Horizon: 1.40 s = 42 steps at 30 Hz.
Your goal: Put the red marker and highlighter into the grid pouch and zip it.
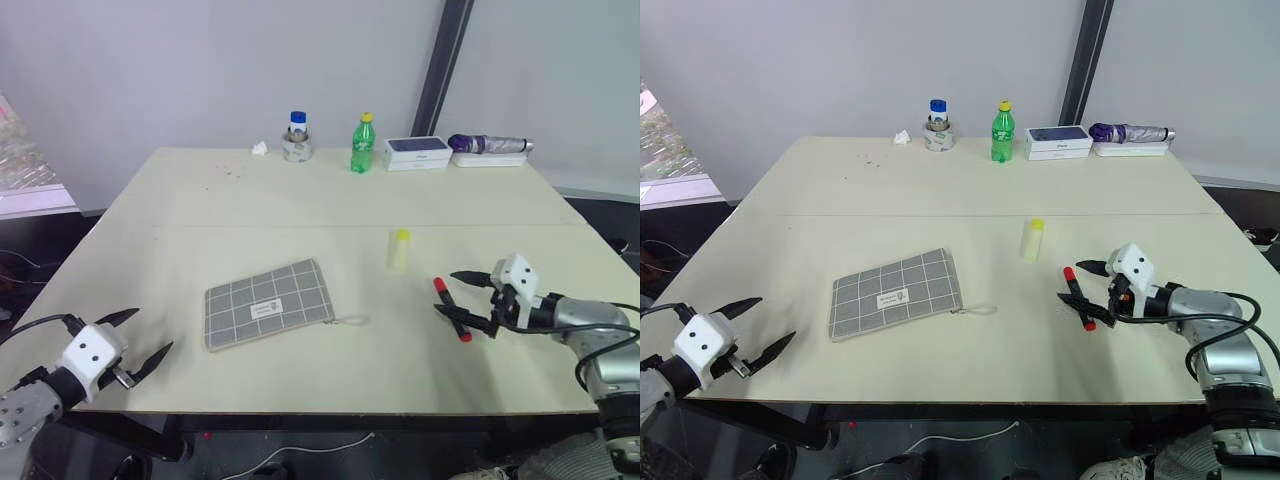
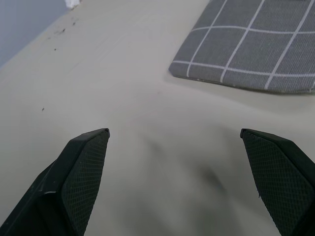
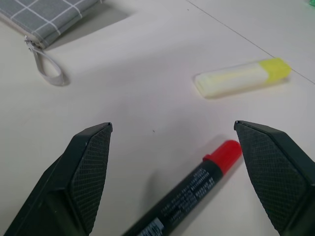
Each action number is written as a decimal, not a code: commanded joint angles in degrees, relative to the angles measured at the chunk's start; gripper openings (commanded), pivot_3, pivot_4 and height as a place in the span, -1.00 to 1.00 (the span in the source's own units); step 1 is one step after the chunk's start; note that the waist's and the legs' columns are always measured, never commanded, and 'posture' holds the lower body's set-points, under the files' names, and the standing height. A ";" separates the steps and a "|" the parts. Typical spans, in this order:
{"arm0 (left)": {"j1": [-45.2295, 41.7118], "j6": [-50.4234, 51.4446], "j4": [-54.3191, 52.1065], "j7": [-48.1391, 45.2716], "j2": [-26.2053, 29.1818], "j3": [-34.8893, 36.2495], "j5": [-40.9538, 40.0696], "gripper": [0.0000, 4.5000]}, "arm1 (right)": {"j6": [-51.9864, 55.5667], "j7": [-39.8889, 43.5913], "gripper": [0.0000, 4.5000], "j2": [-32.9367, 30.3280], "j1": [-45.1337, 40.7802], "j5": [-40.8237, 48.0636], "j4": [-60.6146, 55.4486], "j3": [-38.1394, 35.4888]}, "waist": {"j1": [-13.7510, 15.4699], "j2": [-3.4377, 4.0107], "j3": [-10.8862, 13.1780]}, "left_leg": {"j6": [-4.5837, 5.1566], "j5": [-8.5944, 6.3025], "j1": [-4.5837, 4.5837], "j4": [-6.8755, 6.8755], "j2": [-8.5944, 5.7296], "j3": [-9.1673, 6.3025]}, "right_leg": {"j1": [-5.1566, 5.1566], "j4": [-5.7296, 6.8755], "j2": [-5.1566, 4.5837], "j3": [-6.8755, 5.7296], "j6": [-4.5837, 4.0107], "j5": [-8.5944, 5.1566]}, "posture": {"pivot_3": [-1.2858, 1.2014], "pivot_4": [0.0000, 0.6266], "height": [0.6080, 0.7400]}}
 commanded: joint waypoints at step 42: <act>-10.22 -37.46 22.06 -1.88 5.79 -10.60 16.21 1.00 | 1.83 -29.08 -0.99 29.29 -18.53 -19.78 4.88 20.51 | -1.11 0.00 0.00 | -0.03 0.03 -0.06 -0.14 -0.04 0.08 | -0.56 0.20 0.06 0.08 0.00 0.00 | 0.03 -0.52 1.00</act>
